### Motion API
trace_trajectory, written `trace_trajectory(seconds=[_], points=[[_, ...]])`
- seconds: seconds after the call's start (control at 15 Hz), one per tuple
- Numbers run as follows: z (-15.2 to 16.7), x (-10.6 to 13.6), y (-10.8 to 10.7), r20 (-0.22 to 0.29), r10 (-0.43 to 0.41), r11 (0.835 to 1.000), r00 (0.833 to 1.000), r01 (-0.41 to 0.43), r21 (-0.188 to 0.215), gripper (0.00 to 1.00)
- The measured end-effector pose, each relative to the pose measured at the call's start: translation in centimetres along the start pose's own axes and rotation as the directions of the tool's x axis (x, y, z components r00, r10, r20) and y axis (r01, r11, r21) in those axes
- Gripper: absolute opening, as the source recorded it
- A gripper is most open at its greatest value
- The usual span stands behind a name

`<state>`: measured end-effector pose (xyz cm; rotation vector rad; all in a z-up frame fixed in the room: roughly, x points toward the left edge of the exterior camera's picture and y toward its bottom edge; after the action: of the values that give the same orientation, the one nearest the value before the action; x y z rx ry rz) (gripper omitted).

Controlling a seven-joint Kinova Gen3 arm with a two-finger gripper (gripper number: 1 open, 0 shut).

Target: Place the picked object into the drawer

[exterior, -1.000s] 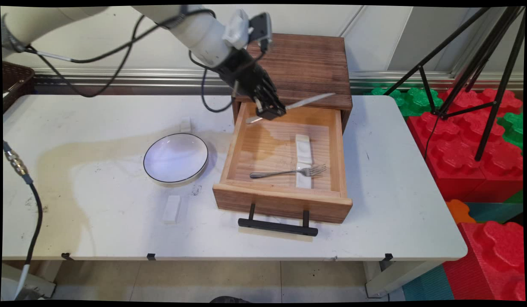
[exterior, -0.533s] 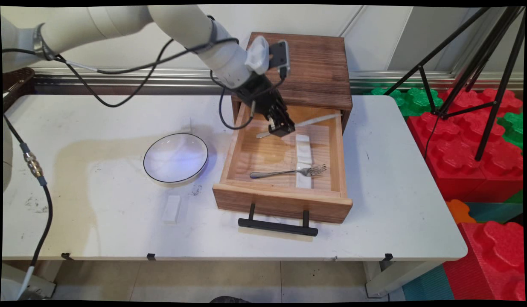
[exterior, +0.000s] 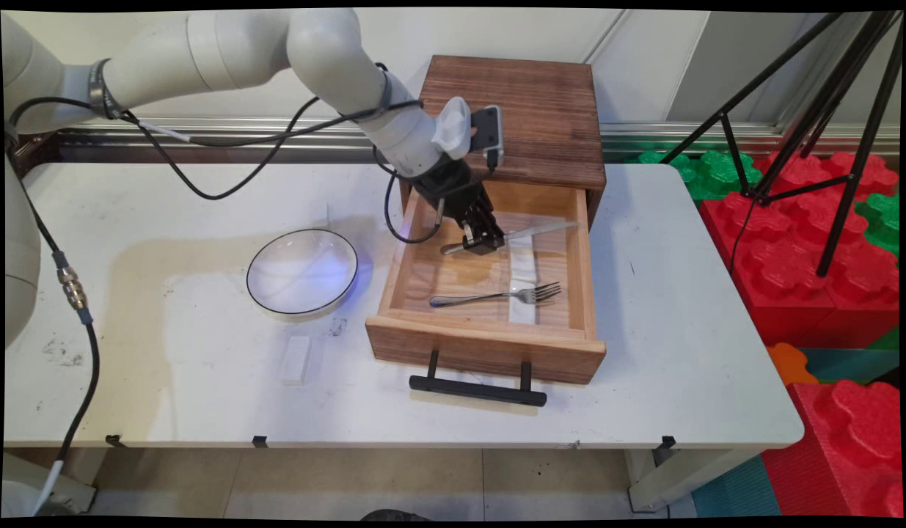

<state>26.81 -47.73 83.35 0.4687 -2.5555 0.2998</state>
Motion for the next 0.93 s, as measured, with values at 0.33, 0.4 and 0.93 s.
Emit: trace_trajectory(seconds=[0.33,0.4,0.93], points=[[1.6,-0.7,-0.1,0.02,0.004,1.0,1.0,-0.004,-0.007,0.0],[1.7,-0.8,-0.1,0.021,0.005,1.0,1.0,-0.005,-0.007,0.0],[2.4,-1.2,-0.3,0.023,0.006,1.0,1.0,-0.006,-0.004,1.0]])
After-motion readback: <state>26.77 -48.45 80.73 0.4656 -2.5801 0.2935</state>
